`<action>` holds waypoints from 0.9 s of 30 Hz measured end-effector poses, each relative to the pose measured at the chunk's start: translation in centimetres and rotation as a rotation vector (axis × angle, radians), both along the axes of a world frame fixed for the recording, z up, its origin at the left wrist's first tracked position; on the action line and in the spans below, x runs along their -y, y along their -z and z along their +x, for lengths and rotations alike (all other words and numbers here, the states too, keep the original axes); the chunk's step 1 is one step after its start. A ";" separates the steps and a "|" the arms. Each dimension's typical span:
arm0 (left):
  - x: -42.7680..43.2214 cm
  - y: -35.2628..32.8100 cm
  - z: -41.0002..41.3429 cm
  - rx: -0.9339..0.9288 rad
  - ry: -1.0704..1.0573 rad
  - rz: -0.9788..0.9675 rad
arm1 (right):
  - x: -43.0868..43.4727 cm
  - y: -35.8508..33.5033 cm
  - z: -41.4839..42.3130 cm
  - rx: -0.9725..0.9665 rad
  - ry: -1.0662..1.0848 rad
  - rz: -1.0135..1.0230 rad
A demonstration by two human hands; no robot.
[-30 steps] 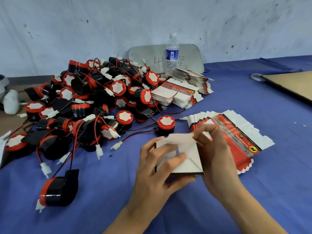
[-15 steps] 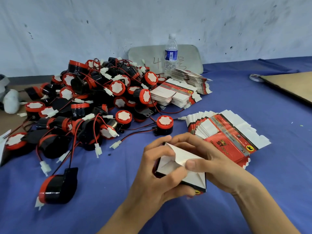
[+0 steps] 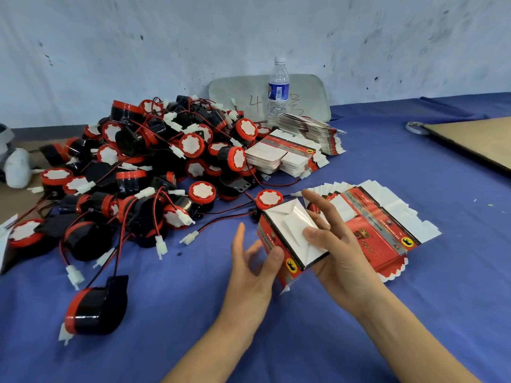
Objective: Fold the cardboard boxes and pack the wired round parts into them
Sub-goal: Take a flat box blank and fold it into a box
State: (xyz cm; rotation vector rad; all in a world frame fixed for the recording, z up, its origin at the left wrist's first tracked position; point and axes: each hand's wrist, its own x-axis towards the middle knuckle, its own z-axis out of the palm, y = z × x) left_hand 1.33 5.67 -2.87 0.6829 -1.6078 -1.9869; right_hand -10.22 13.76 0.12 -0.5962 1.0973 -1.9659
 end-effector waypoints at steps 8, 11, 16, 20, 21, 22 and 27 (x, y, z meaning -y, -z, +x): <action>3.0 -0.5 0.1 -0.129 0.038 0.398 | -0.6 -0.4 -0.3 0.118 -0.037 -0.078; 3.8 -0.5 0.5 -0.161 0.112 0.553 | -0.4 -0.3 0.0 0.100 -0.075 -0.086; 4.7 -0.5 1.2 -0.211 0.257 0.680 | -0.2 0.1 0.4 0.000 -0.109 -0.026; 5.3 -0.1 1.3 -0.215 0.278 0.709 | -0.1 0.5 0.4 -0.120 -0.093 0.024; 5.4 0.1 1.2 -0.206 0.278 0.713 | -0.1 0.7 0.4 -0.139 -0.096 0.031; 5.4 0.2 1.2 -0.194 0.271 0.712 | -0.1 0.8 0.4 -0.157 -0.102 0.037; 5.5 0.3 1.3 -0.172 0.248 0.725 | -0.2 1.0 0.5 -0.246 -0.135 0.045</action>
